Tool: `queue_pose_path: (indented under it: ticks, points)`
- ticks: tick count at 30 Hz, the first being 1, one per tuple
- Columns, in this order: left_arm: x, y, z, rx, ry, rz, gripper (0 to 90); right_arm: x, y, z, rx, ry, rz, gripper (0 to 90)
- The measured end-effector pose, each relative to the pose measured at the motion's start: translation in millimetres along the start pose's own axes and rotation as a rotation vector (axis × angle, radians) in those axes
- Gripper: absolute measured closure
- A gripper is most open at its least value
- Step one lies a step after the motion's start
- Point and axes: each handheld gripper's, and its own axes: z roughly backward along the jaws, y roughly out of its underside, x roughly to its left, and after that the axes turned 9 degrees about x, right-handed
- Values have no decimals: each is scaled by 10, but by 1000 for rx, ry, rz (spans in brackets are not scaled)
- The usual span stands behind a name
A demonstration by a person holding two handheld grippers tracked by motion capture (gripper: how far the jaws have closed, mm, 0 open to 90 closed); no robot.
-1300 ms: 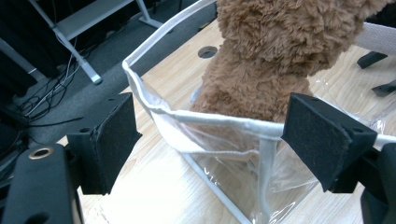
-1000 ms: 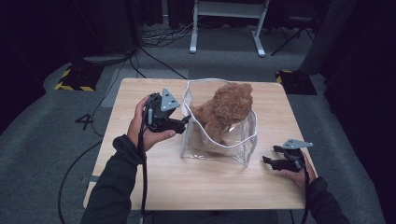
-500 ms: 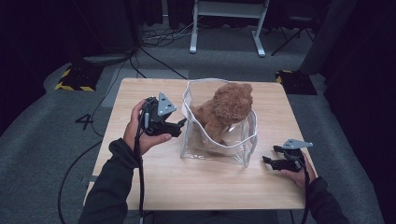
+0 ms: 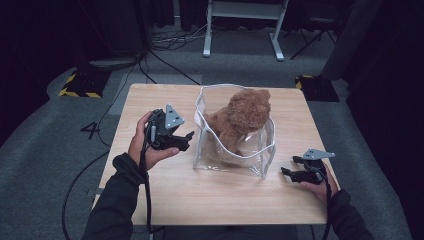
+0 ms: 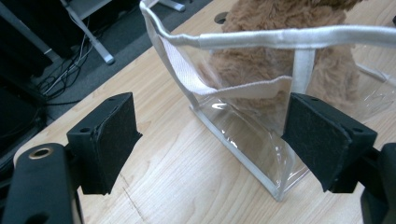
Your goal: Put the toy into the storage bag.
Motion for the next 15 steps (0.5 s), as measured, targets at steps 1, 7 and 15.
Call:
queue_pose_path:
  ticks: [1, 7, 15]
  points:
    - [0, 7, -5, 2, 2, 0, 179, 0, 0, 0, 0, 0, 0, 248]
    - [3, 75, -44, 17, 2, 3, 179, 1, 0, 0, 0, 1, -1, 247]
    - [0, 151, -94, 45, -6, -4, 179, 1, 0, 0, 1, 2, -1, 247]
